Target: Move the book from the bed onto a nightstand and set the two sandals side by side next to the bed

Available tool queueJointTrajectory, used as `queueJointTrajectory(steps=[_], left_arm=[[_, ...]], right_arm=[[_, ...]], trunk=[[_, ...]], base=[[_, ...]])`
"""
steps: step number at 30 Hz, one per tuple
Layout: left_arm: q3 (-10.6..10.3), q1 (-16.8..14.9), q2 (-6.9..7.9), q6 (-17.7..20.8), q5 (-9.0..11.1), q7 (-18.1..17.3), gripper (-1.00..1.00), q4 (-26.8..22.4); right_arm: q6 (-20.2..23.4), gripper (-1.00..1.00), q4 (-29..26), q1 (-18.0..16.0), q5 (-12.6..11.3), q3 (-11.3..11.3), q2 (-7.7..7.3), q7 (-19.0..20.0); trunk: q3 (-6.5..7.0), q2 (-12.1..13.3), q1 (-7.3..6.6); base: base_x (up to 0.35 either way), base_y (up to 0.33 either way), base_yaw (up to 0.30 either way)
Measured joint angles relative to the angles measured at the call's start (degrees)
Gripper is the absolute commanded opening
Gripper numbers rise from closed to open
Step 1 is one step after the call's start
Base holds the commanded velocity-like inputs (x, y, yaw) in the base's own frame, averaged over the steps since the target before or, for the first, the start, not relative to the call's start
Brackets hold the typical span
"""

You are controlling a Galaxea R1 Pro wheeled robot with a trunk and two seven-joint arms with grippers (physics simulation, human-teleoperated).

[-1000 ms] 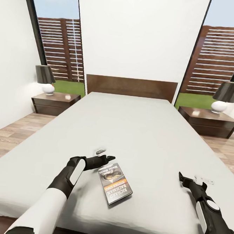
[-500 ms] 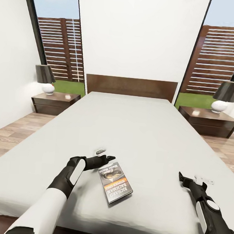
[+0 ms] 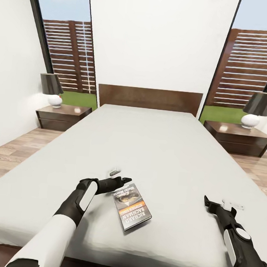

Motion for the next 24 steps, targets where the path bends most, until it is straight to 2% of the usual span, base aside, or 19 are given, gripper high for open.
queueJointTrajectory(steps=[24], left_arm=[[0.00, 0.00, 0.00, 0.02, 0.02, -0.02, 1.00, 0.00]], right_arm=[[0.00, 1.00, 0.01, 0.00, 0.00, 0.00, -0.02, 0.01]], trunk=[[0.00, 0.00, 0.00]], base=[[0.000, 0.000, 0.000]])
